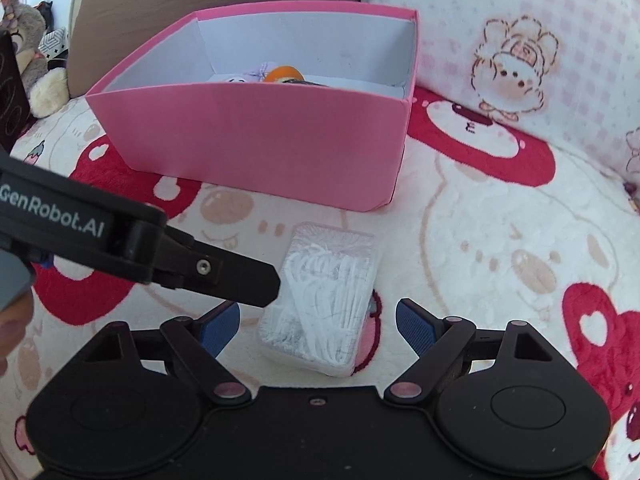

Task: Organize objects
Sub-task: 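Close the left tool on the clear cotton swab case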

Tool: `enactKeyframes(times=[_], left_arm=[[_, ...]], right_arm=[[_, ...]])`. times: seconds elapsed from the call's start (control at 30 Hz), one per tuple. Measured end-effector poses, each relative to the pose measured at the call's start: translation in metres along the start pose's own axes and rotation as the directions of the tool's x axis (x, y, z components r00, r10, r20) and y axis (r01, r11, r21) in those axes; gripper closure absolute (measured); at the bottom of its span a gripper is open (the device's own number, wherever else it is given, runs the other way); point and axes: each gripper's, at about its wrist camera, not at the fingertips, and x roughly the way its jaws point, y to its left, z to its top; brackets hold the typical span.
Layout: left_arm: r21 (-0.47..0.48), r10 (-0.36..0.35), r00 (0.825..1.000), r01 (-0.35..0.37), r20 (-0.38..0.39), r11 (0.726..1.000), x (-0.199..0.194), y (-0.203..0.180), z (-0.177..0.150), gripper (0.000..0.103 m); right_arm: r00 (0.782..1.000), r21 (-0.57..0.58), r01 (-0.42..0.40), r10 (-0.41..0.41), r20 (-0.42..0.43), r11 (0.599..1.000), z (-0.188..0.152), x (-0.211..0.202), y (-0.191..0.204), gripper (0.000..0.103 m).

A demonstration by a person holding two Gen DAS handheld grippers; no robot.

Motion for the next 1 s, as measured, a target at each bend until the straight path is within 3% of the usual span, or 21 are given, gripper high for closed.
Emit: enactKeyframes(times=[0.17, 0.23, 0.3, 0.43, 0.63, 0.93, 1.0], left_arm=[[-0.007, 0.007, 1.0, -0.007, -0.021, 1.0, 0.006, 0.008, -0.004, 0.045], [0.007, -0.004, 1.0, 0.004, -0.022, 1.0, 0.009, 0.01, -0.004, 0.049], [0.022, -0.013, 1.0, 0.013, -0.019, 1.0, 0.013, 0.011, -0.003, 0.055], [0.034, -0.055, 0.998, 0.056, -0.013, 0.998, 0.02, 0.014, -0.004, 0.071], [0.008, -0.059, 0.998, 0.059, 0.012, 0.998, 0.017, 0.02, 0.001, 0.072], [-0.038, -0.003, 1.0, 0.003, 0.0, 0.999, 0.005, 0.032, 0.005, 0.073], [-0.027, 0.016, 1.0, -0.015, 0.003, 1.0, 0.002, 0.032, 0.004, 0.073]], right_arm=[[0.999, 0.05, -0.017, 0.019, -0.048, 0.999, -0.003, 0.013, -0.006, 0.016], [0.998, 0.047, -0.023, 0.026, -0.06, 0.999, -0.002, 0.018, -0.006, 0.022], [0.997, 0.057, -0.036, 0.04, -0.069, 0.998, -0.002, 0.024, -0.006, 0.032], [0.999, 0.057, 0.034, -0.031, -0.044, 0.998, 0.0, 0.032, 0.0, 0.037], [0.999, 0.112, 0.04, -0.039, -0.015, 0.993, 0.005, 0.037, 0.004, 0.038], [0.996, 0.113, -0.073, 0.078, -0.047, 0.991, 0.005, 0.036, 0.014, 0.038], [0.992, 0.122, -0.104, 0.113, -0.063, 0.987, 0.005, 0.037, 0.015, 0.034]])
